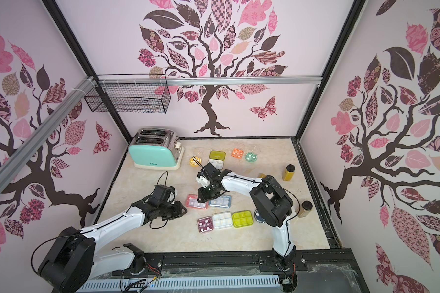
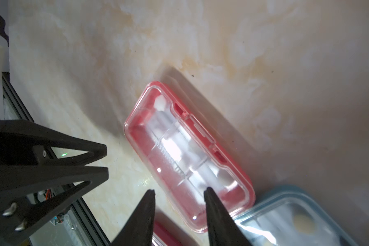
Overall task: Close pillboxes
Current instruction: Close the lid on the pillbox.
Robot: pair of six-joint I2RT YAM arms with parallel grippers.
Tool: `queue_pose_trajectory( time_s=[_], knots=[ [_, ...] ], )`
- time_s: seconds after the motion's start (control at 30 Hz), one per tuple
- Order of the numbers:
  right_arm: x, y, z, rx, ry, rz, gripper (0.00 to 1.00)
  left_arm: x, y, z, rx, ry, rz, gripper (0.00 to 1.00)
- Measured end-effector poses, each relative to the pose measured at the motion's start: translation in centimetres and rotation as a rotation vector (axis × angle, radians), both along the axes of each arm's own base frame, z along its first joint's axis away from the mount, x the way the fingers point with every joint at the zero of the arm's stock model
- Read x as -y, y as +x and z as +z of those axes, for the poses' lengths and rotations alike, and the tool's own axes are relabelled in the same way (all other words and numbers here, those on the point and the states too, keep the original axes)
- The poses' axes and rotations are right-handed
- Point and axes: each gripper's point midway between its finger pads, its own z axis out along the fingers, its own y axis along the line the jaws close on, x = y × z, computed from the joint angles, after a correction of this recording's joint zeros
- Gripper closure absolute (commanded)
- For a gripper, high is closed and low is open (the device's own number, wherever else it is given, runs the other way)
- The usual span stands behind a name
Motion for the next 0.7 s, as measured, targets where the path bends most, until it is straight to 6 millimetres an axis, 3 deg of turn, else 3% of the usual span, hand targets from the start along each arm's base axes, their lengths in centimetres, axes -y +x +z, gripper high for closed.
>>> queue_pose_trajectory(
  time_s=[0.07, 0.27, 0.5, 0.7],
  knots=[
    [0.4, 0.0, 0.5, 0.008, -0.002, -0.024, 0.43, -0.3, -0.1, 0.0, -0.003, 0.021, -0.001, 0.57],
    [1.5, -0.8, 2.4, 0.015, 0.032, -0.100, 0.40, -0.5, 1.6, 1.6, 0.053, 0.067, -0.006, 0.44],
    [3.3, -3.0, 0.7, -0.059, 0.013, -0.157, 0.34, -0.9, 5.6, 3.7, 0.129, 0.129, 0.000, 0.40],
    [3.4, -3.9, -0.4, -0.090, 0.009, -0.172, 0.30, -0.7, 6.5, 3.4, 0.127, 0.147, -0.018, 0.39]
  ],
)
